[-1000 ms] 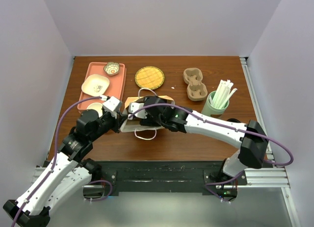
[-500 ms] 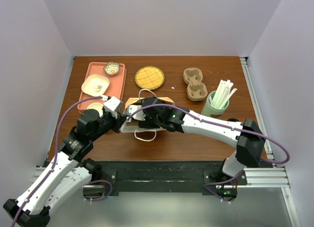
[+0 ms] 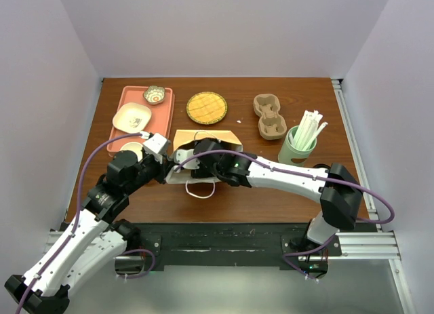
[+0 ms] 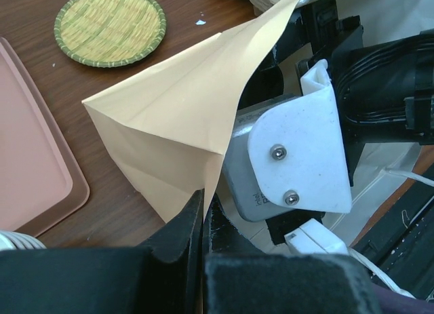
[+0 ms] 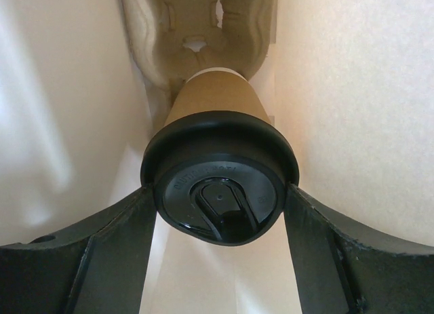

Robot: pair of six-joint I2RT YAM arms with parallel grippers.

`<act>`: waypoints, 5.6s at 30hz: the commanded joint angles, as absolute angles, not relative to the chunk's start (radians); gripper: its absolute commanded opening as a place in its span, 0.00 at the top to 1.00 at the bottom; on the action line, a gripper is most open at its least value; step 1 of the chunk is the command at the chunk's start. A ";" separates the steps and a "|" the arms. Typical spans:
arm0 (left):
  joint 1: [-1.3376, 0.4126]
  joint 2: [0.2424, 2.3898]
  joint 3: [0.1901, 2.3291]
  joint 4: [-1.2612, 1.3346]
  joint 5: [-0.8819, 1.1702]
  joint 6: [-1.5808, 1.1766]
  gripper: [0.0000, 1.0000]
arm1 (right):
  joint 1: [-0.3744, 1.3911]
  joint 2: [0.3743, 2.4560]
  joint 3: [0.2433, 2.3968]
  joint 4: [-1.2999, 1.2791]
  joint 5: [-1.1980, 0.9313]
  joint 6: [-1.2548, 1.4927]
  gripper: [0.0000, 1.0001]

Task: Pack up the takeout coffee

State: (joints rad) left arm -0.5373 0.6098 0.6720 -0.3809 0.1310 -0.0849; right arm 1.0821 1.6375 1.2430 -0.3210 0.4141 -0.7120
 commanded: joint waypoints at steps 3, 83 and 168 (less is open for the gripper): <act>-0.540 0.606 0.683 -0.328 0.187 -0.077 1.00 | 1.083 1.651 1.207 -0.203 0.540 -0.785 0.69; -0.555 0.652 0.646 -0.221 0.017 -0.089 1.00 | 1.055 1.694 1.273 -0.279 0.660 -0.676 0.73; -0.555 0.644 0.650 -0.227 0.046 -0.110 1.00 | 0.937 1.763 1.235 -0.146 0.462 -0.646 0.07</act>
State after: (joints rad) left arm -0.5510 0.6445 0.6392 -0.2550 0.0254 -0.0948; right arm 0.9611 1.7737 1.2339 -0.1371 0.4511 -0.6662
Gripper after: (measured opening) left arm 0.015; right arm 0.889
